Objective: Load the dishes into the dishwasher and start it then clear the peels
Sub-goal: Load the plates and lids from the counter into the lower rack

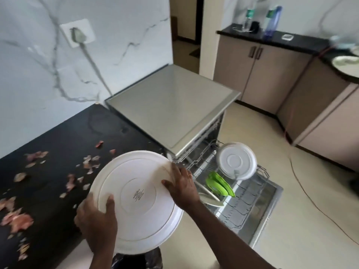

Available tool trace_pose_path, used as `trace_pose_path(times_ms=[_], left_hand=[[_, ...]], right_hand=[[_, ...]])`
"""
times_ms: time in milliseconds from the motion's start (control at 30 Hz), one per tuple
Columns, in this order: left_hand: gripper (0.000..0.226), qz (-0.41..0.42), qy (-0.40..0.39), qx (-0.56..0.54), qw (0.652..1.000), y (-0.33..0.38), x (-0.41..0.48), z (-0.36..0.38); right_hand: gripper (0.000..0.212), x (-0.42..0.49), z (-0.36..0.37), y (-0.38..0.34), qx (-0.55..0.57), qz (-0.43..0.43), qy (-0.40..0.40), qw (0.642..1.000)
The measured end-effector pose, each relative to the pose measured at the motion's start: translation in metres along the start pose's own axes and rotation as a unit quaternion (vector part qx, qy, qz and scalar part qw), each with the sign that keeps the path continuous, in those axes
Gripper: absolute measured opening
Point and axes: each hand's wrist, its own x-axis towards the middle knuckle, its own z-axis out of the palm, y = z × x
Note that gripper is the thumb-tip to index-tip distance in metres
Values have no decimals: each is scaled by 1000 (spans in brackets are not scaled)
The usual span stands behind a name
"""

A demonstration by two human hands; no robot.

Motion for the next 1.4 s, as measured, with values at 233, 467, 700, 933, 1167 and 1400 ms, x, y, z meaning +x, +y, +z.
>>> trace_pose_path(times_ms=[233, 467, 700, 933, 1167, 1400], left_hand=[[68, 64, -80, -33, 994, 98, -78, 81], [59, 150, -177, -70, 970, 189, -124, 169], [70, 224, -305, -105, 920, 264, -124, 266], [66, 247, -424, -123, 863, 337, -99, 380], [84, 231, -512, -115, 819, 380, -68, 518], [89, 213, -512, -44, 831, 340, -62, 659]], right_hand=[[80, -11, -96, 125, 33, 49, 44, 997], [83, -18, -183, 226, 81, 119, 117, 983], [87, 2, -236, 309, 85, 197, 202, 956], [84, 55, -251, 398, 28, 239, 283, 928], [75, 128, -229, 479, 23, 266, 330, 905], [72, 187, -140, 558, 44, 305, 309, 900]])
